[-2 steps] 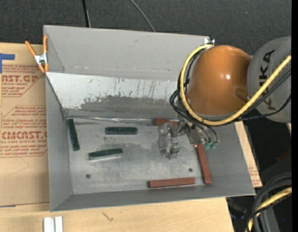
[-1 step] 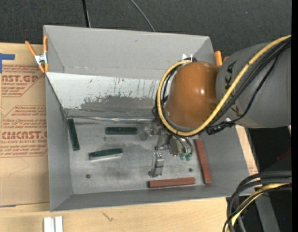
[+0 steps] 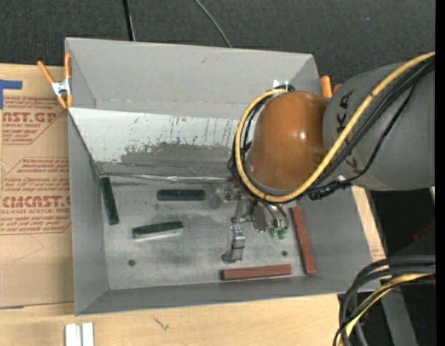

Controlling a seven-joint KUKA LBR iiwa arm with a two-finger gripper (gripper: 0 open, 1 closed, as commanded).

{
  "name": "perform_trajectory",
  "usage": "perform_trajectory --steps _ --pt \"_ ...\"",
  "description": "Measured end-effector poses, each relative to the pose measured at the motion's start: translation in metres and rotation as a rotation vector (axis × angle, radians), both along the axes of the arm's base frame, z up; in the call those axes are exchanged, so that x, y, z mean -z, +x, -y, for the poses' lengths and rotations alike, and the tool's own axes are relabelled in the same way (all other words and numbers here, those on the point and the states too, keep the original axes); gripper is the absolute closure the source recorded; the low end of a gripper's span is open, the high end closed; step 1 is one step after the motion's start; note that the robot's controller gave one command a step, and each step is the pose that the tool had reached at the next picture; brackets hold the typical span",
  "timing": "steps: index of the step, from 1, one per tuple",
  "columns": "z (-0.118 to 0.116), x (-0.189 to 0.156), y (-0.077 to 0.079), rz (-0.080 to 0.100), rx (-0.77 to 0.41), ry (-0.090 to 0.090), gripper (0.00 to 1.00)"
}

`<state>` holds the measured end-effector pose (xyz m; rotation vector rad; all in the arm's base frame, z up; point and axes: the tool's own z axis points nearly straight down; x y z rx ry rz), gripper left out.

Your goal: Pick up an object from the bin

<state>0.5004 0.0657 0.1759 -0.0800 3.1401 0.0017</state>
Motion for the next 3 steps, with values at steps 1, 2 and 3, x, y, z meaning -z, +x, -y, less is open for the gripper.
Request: perform_trajectory --steps 1,2,3 --pt "-0.031 0.038 0.03 0.012 0.012 0.0 0.0" --pt "-0.065 0.1 0.038 0.003 -0.053 0.0 0.0" --pt "-0.093 0.105 0.053 0.003 0.03 0.001 1.0"
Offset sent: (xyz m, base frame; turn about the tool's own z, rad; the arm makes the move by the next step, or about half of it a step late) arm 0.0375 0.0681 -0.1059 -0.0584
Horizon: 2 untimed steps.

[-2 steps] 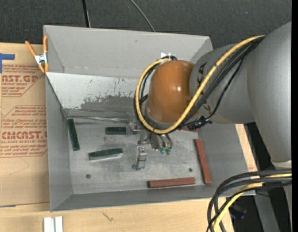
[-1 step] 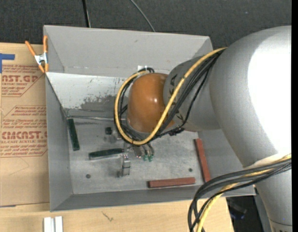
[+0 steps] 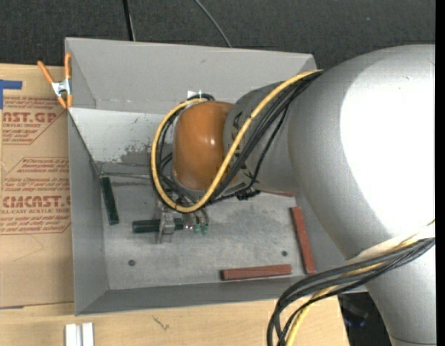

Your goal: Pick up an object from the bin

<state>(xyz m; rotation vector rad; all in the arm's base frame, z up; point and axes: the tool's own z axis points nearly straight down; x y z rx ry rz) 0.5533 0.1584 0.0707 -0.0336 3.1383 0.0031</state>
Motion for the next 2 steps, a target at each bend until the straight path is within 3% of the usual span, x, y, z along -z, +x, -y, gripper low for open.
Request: perform_trajectory --steps 1,2 --pt "0.0 0.0 0.0 0.0 0.0 0.0 1.0" --pt "0.006 -0.118 -0.011 -0.001 0.053 -0.001 1.0"
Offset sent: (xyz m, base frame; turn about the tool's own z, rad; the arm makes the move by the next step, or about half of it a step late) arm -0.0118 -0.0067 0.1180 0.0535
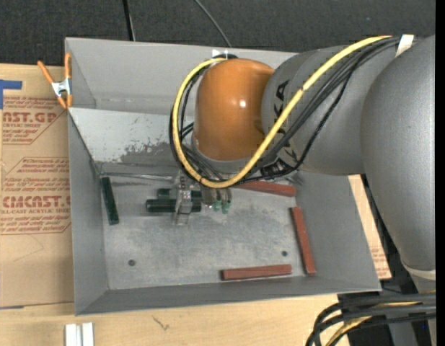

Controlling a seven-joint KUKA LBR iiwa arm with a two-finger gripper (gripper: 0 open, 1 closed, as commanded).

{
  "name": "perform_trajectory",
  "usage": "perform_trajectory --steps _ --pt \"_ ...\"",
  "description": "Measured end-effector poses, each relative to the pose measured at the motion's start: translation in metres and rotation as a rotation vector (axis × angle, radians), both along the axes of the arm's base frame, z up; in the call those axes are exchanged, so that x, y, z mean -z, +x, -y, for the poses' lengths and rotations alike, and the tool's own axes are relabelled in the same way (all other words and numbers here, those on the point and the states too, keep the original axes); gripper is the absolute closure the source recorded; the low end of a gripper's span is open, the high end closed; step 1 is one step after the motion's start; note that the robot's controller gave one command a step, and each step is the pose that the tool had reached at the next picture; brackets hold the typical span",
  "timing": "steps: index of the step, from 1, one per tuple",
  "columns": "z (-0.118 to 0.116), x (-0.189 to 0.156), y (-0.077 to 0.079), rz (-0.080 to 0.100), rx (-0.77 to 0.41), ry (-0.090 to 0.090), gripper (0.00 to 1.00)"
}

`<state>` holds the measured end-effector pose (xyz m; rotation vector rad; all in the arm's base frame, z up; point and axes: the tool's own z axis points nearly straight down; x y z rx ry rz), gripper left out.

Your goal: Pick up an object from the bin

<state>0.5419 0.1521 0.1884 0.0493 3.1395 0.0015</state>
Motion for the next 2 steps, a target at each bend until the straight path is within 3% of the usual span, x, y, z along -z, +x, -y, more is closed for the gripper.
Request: perform_trajectory --steps 1,2 --pt "0.0 0.0 0.0 0.0 0.0 0.0 1.0" --pt "0.013 -0.046 -0.002 -0.007 -0.016 -0.002 1.0"
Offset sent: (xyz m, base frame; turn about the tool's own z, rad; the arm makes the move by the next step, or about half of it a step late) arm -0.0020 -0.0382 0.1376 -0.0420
